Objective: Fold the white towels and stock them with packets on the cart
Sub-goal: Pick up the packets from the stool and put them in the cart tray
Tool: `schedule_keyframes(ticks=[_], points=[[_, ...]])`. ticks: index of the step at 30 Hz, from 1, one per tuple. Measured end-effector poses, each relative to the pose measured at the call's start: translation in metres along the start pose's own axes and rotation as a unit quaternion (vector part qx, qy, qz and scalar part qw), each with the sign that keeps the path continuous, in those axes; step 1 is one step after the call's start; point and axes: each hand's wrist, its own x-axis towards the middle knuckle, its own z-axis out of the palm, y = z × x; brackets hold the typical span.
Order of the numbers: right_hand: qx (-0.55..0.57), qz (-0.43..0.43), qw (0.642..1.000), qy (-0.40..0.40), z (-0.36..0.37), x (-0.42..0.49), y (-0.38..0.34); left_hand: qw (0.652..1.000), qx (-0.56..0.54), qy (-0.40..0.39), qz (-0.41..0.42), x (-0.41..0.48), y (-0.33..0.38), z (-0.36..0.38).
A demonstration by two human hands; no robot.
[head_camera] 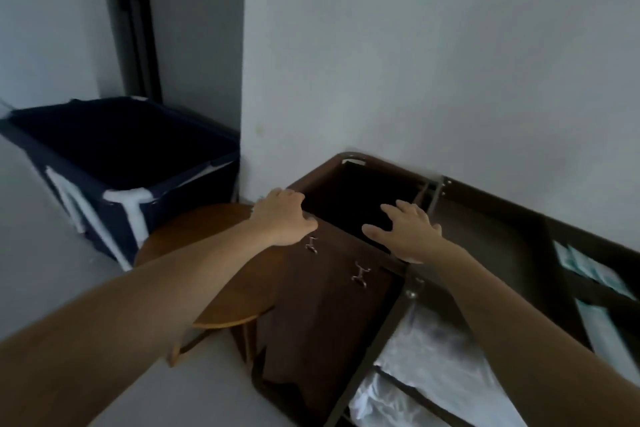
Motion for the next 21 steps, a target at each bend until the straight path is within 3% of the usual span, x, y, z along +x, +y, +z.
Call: schedule_keyframes(ticks=[8, 21], points=[[-0.015, -0.131, 0.991, -0.016, 0.017, 0.062, -0.166, 0.990, -0.036, 0.000, -0.135, -0.005, -0.142, -0.040], [-0.037, -0.210, 0.970, -0.117, 0.026, 0.263, -0.262, 0.969, -0.115, -0.011, -0.219, 0.108, -0.249, -0.063]])
